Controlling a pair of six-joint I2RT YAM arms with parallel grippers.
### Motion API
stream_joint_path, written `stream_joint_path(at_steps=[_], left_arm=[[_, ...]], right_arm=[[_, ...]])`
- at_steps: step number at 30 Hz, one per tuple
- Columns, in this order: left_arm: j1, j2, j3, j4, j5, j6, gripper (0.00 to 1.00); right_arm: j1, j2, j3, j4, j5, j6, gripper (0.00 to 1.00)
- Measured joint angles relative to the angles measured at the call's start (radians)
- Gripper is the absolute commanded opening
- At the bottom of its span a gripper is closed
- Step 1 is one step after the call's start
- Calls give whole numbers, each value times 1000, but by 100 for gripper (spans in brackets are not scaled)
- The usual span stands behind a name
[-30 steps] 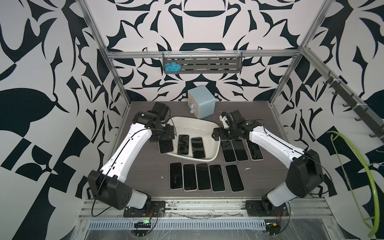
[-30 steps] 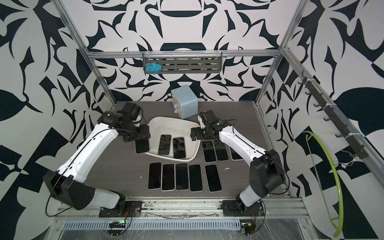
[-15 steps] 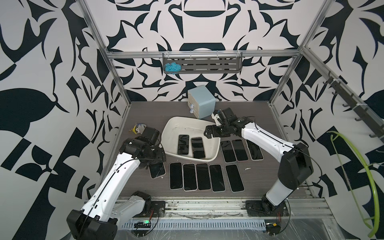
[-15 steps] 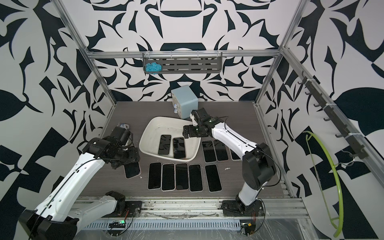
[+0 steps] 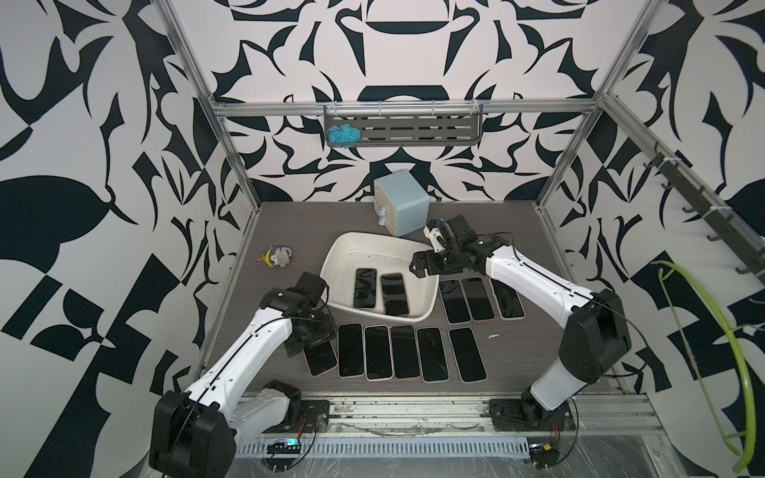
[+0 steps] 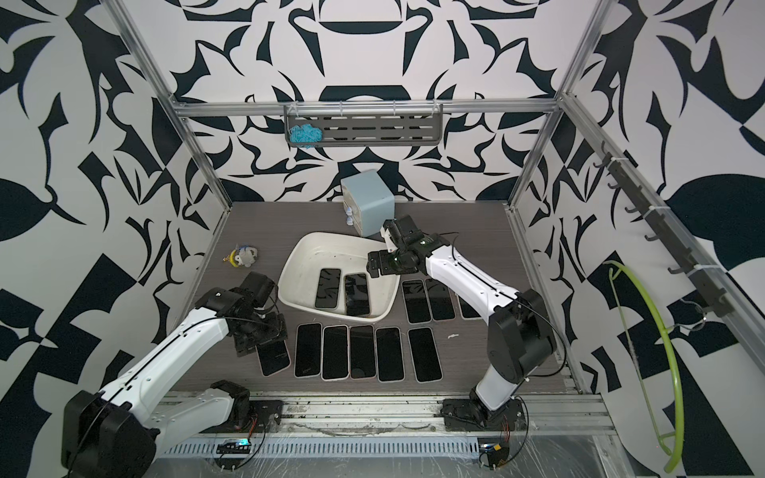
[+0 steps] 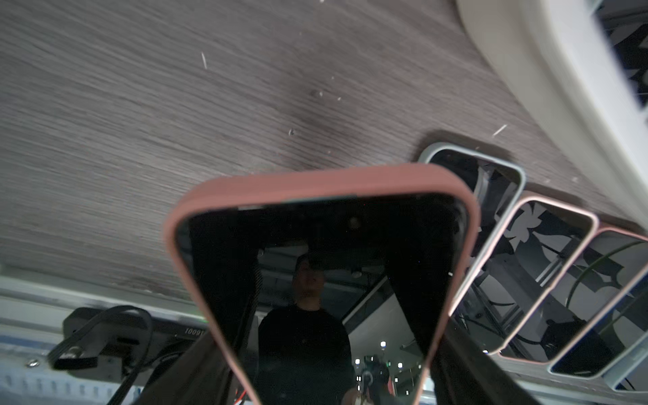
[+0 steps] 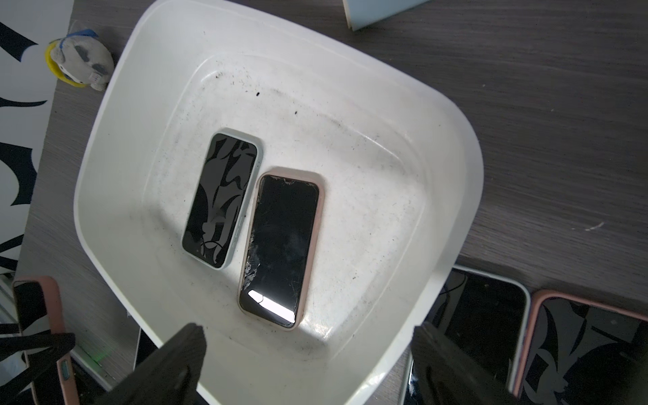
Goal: Take the phone out of the storage box
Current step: Place the phone at the center of the board.
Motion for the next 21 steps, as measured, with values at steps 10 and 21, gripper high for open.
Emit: stream_joint_path(at_steps=[10,21], left_arm=[[8,198,108,-27,25,64,72],[30,357,206,-65,12,197,73]], right_arm=[[0,-69,-146,60,8,4,97],[0,-95,-190,88,26,3,97]])
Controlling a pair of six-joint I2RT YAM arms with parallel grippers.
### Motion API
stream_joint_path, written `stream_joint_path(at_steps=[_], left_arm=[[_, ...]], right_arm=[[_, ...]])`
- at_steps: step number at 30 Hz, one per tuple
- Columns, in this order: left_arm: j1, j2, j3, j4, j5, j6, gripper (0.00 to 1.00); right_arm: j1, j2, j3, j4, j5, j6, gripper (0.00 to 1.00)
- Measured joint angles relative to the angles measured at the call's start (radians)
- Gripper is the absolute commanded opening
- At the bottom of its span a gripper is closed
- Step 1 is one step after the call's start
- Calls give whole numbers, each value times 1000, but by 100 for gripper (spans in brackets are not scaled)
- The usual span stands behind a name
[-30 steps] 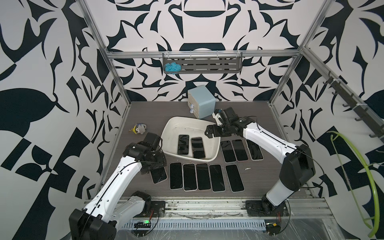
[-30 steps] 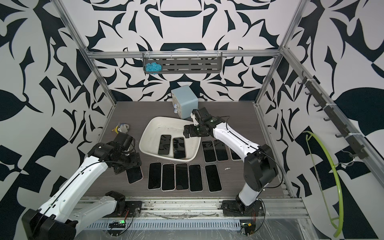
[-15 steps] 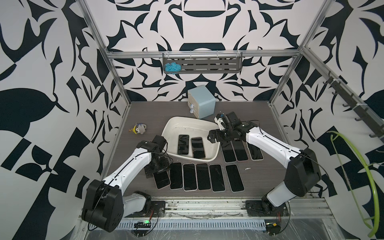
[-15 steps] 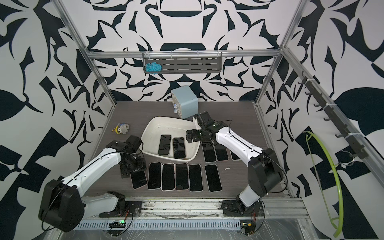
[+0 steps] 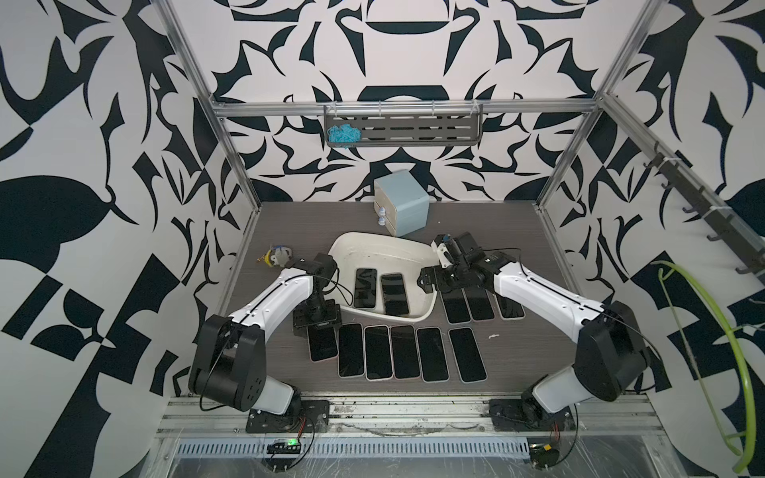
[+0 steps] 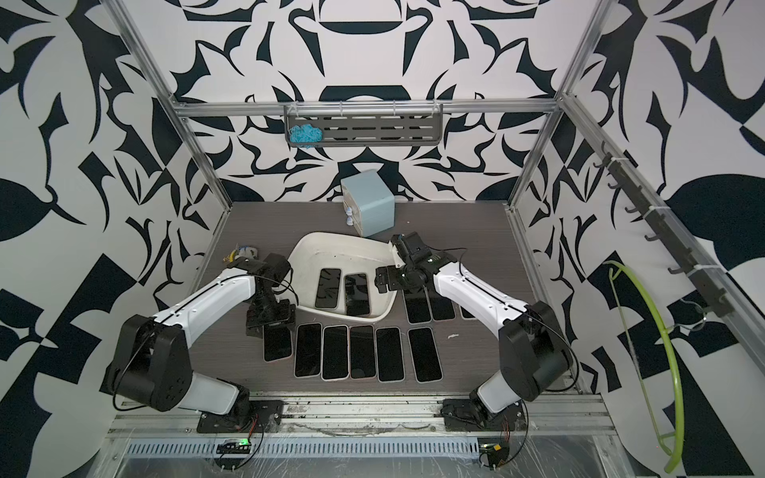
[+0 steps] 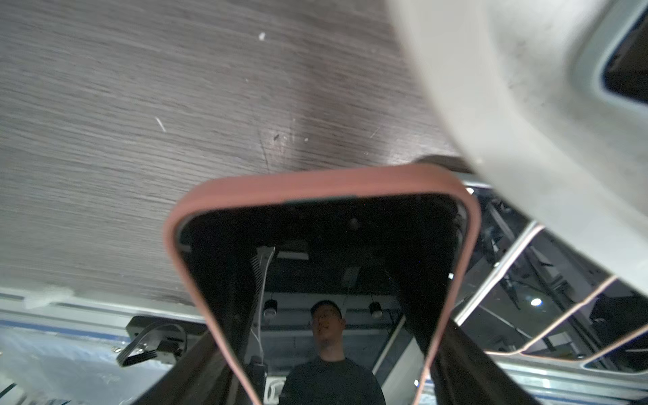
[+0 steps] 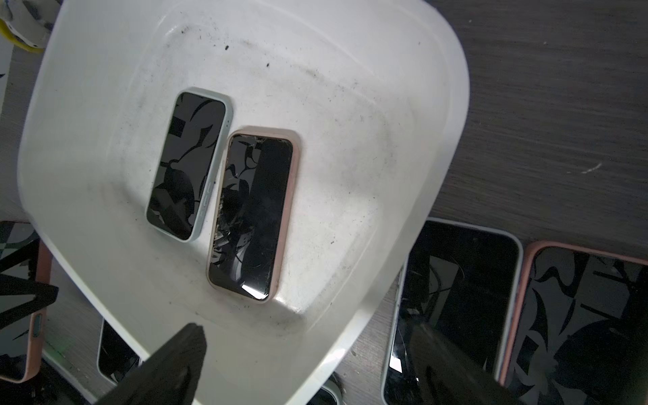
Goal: Take the phone out of the storage box
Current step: Place the phone at the center of the board.
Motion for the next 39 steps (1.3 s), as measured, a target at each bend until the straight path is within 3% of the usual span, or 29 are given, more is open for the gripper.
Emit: stream_joint_path(at_steps=[8,15,25,32,33,39], left_arm=[[2,26,31,-36,21,45,72],[4,137,176,-117,-38,131,73],[10,232,194,-80,-88,197,74],[14,300,201,-43,-101,248,84],[15,320,201,-47,-89,267,90],[26,356,188,-39,-84,253,100]], right_arm=[[0,36,91,-13,-1,-3,97],[0,97,151,-19,-32,12,97],[0,80,167,-43,-31,29,97],[0,-2,167,-95,4,2,97],[0,-11,167,-98,10,-1,97],[0,-21,166,-103,24,-8,97]])
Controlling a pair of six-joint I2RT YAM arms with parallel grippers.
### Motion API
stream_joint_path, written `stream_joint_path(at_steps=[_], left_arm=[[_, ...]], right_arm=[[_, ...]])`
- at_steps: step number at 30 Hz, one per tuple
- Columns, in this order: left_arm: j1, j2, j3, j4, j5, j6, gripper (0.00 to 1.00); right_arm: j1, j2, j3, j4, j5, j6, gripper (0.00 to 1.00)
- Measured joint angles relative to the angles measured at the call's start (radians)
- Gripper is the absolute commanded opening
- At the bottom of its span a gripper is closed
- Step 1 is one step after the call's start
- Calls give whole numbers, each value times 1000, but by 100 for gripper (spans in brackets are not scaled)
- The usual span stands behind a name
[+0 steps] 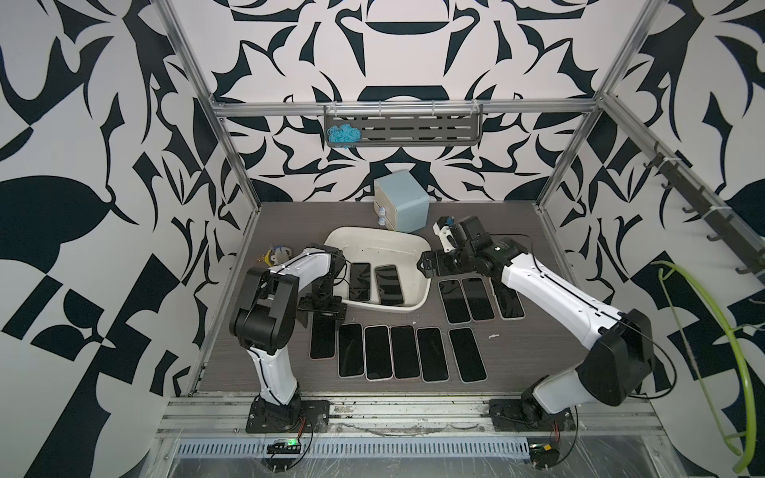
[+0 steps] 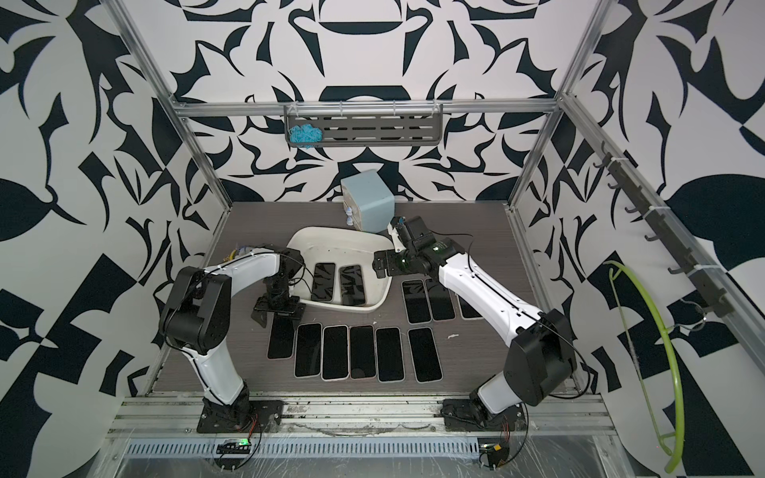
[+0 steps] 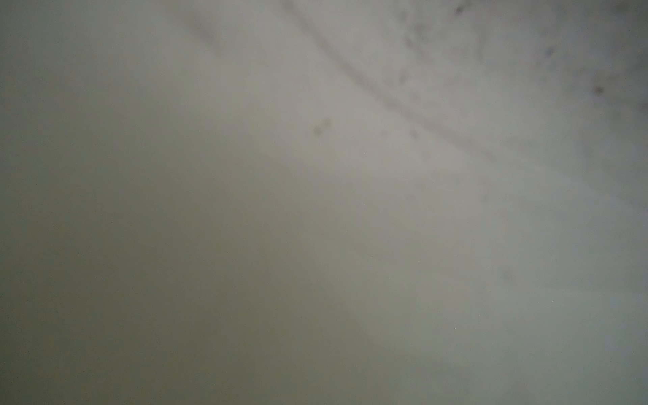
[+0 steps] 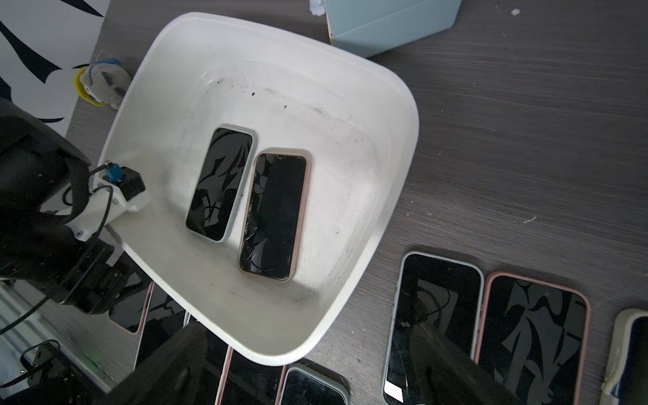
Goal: Take the phone out of the storage box
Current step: Place the phone at the center of the board.
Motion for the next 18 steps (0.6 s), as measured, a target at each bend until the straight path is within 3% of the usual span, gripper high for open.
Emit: stream_joint_path(at_steps=[10,18], left_arm=[[2,-64,26,-48,12,-13,100],[2,-331,59,-77,112,-55,100]], right_arm=[[44,101,63,-40,0,4,97],[146,439,426,-217,50,-27,99]])
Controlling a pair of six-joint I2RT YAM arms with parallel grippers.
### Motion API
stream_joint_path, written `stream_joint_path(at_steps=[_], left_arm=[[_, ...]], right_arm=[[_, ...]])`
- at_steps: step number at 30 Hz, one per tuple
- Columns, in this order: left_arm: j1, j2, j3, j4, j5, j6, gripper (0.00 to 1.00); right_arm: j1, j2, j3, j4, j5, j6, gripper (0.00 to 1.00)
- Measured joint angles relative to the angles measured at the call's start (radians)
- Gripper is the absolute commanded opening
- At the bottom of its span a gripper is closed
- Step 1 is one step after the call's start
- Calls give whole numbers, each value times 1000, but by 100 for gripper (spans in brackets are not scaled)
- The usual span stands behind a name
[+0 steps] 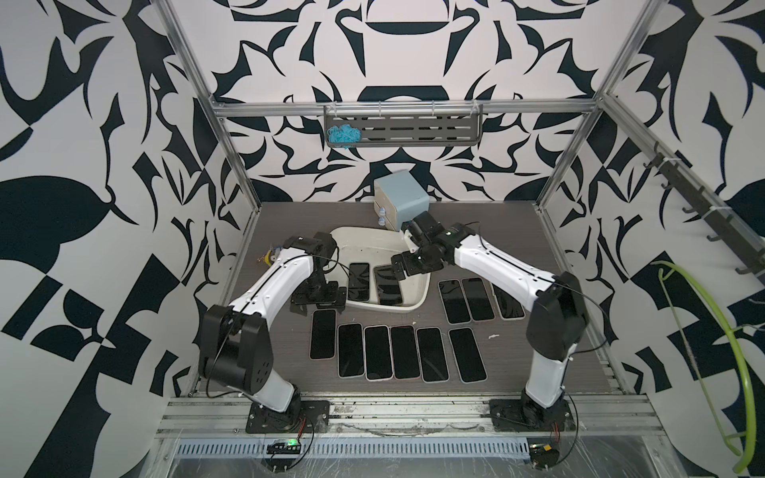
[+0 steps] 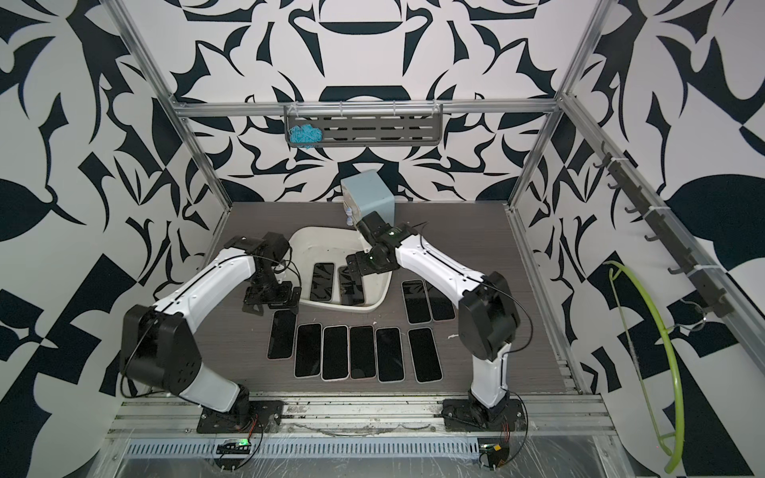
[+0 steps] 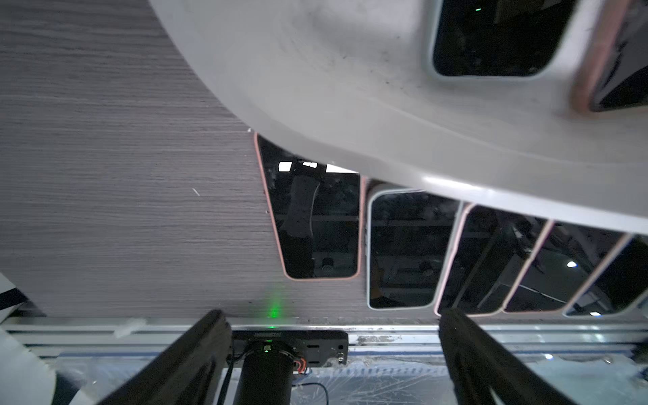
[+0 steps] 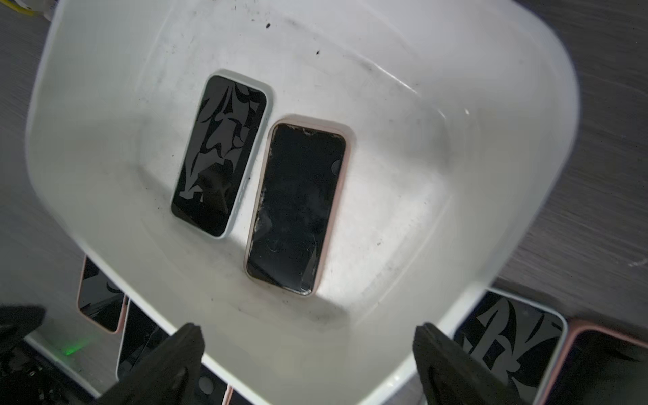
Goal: Take the phone out of the storage box
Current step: Place the phone at the center of the board, then pick up the phone from the storage box.
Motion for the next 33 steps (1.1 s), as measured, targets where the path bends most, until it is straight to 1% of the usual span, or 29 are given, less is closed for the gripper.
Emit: stream_joint_path(at_steps=[3,9,14,17,29,33], left_arm=[[0,-72,-18,15,51,-23,100],[0,-206,-64,61,126,-71,100],[0,-351,-81,99,154,-93,100],[0,-400,-83,114,159,-97,100],[0,-381,-95,121,162,-85,100],[0,-369,-100,119,166,-75,100]], right_arm=[[21,132,134,-56,13,-10,99],[31,314,289,-118,15,-16,99],[28,404,370,-153,22,-19,99],[27,437,399,-164,27,-21,99],[34,521,485,-187,31,-16,99],[41,536,502,-195,59,-6,99]])
